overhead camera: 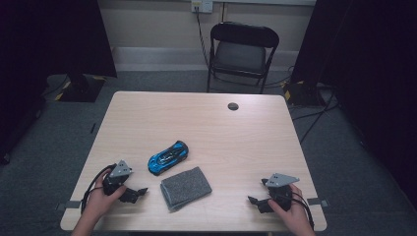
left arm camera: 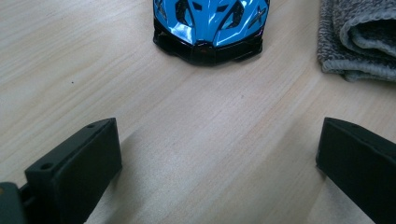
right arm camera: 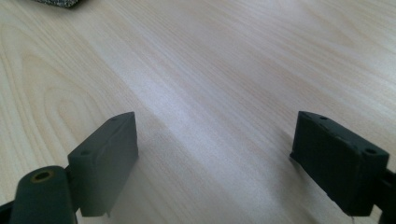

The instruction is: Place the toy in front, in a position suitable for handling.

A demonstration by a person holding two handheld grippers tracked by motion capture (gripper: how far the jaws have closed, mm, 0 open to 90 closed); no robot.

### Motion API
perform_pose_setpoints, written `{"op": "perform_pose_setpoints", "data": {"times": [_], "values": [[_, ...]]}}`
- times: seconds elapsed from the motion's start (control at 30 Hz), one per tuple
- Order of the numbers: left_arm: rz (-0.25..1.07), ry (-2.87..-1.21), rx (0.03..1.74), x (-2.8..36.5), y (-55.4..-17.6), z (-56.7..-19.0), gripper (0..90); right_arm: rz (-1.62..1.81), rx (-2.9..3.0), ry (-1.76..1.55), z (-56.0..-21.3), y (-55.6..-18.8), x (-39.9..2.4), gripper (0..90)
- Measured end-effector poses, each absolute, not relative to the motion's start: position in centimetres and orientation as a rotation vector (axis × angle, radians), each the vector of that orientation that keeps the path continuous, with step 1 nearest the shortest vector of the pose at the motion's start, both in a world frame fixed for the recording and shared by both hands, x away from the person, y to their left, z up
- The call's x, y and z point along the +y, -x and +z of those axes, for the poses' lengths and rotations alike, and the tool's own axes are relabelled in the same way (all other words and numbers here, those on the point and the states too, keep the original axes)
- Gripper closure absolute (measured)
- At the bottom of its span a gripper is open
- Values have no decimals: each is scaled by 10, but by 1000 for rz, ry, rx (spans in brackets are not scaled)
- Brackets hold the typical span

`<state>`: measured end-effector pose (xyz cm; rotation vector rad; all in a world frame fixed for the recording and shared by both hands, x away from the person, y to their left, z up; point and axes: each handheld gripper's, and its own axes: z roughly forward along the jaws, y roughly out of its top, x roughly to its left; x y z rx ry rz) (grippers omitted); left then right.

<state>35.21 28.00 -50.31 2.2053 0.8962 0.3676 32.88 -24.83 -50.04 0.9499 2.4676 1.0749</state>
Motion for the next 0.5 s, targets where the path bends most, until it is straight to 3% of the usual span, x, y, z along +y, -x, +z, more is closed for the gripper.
{"op": "perform_pose_setpoints", "data": {"times": [0.5], "values": [[375, -2203, 903, 280, -352, -503, 0, 1072, 2473, -947, -500, -330, -248, 120]]}}
